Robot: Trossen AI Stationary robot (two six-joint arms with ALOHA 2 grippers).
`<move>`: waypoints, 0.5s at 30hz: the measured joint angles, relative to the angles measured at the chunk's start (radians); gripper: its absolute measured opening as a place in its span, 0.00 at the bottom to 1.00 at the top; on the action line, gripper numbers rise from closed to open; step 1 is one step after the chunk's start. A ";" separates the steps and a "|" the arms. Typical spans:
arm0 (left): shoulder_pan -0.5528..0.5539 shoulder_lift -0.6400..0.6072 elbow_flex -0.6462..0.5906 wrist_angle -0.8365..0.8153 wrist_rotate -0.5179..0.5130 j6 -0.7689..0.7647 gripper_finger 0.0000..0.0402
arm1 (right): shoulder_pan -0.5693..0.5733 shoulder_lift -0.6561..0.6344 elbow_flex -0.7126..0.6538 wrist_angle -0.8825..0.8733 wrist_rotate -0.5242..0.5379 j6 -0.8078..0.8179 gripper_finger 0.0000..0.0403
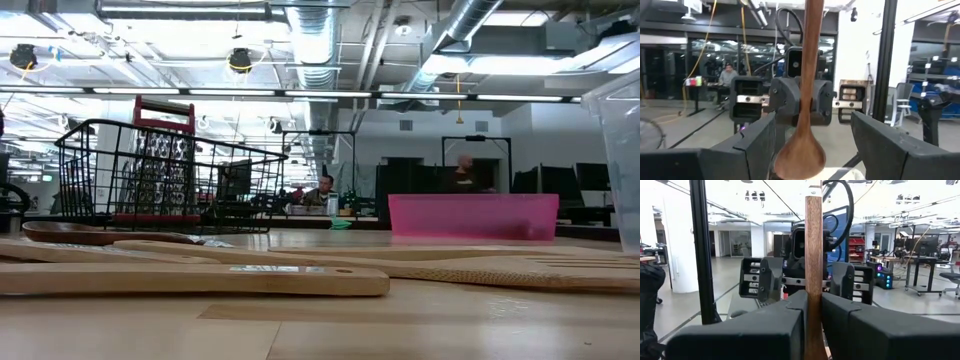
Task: Pick & Place Kitchen Items
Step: Put the top dark brown serving spoon into the black wire basket
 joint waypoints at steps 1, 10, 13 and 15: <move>0.004 0.007 0.000 0.013 0.009 -0.001 0.60 | 0.000 0.000 0.000 0.000 0.000 -0.005 0.10; 0.039 0.025 0.000 0.086 0.027 -0.005 0.60 | 0.000 0.008 0.000 -0.024 0.000 -0.006 0.10; 0.049 0.025 0.000 0.084 0.027 -0.006 0.60 | 0.000 0.022 -0.002 -0.036 0.000 -0.006 0.10; 0.055 0.025 0.000 0.086 0.027 -0.008 0.60 | 0.000 0.043 0.002 -0.013 0.000 -0.005 0.11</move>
